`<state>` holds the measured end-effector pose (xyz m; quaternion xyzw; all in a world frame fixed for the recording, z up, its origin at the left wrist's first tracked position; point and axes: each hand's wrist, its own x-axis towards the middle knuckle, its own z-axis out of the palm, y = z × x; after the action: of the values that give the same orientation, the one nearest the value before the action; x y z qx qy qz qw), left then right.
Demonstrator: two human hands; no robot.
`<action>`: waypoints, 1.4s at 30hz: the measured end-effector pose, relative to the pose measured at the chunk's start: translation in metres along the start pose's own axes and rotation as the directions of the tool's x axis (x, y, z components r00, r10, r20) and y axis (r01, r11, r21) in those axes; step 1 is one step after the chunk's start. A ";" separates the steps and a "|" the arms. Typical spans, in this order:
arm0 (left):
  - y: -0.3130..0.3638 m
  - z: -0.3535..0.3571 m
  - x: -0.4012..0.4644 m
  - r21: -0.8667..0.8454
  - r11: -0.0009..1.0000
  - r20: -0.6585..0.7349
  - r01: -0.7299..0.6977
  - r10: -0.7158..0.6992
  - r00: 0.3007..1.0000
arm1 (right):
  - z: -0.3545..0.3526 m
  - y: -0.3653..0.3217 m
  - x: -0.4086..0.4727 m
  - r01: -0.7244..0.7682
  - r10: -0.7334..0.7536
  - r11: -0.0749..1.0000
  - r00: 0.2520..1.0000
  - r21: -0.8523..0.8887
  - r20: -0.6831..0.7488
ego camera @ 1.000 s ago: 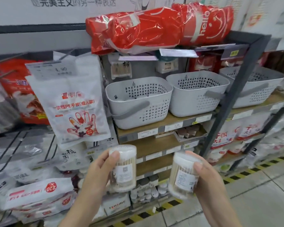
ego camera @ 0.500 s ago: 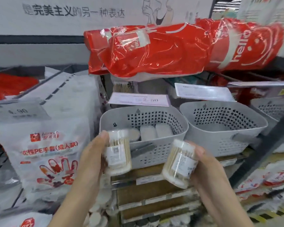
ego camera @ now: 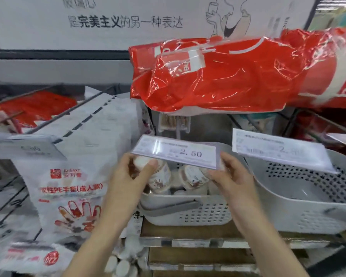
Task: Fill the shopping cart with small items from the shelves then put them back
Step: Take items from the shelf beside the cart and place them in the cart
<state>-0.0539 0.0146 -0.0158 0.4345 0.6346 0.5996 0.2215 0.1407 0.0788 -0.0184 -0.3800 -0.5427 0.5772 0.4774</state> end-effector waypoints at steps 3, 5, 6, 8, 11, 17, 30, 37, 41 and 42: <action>-0.005 0.001 0.001 0.209 0.973 0.048 -0.097 0.089 0.995 | 0.001 0.003 0.019 0.017 0.018 0.968 0.990 -0.249 0.141; -0.007 0.000 0.002 0.317 0.938 0.092 -0.141 0.118 0.989 | 0.000 0.007 0.031 0.043 0.053 0.929 0.968 -0.369 0.247; -0.006 0.000 0.002 0.342 0.929 0.107 -0.142 0.111 0.988 | 0.000 0.009 0.036 0.048 0.071 0.913 0.959 -0.404 0.274; -0.009 0.000 0.004 0.390 0.912 0.127 -0.128 0.085 0.988 | 0.000 0.011 0.044 0.045 0.116 0.888 0.941 -0.458 0.317; -0.011 -0.001 0.008 0.504 0.848 0.166 -0.161 0.088 0.982 | 0.002 0.015 0.053 0.067 0.169 0.844 0.908 -0.532 0.383; -0.025 0.000 0.017 0.633 0.750 0.276 -0.192 0.012 0.961 | 0.005 0.022 0.064 0.109 0.205 0.793 0.879 -0.599 0.431; -0.031 0.000 0.013 0.619 0.761 0.308 -0.194 -0.009 0.951 | 0.003 0.017 0.063 0.101 0.277 0.817 0.795 -0.568 0.539; -0.030 0.005 0.014 0.657 0.734 0.236 -0.174 0.019 0.972 | 0.004 0.021 0.064 0.110 0.257 0.830 0.794 -0.546 0.551; -0.029 0.008 0.012 0.686 0.698 0.234 -0.206 0.057 0.970 | 0.005 0.020 0.063 0.090 0.263 0.837 0.799 -0.540 0.540; -0.029 0.008 0.012 0.686 0.697 0.228 -0.208 0.065 0.971 | 0.005 0.020 0.063 0.097 0.258 0.836 0.799 -0.540 0.543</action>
<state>-0.0618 0.0315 -0.0422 0.5860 0.7576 0.2827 0.0517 0.1174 0.1389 -0.0327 -0.3222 -0.7874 0.5094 0.1290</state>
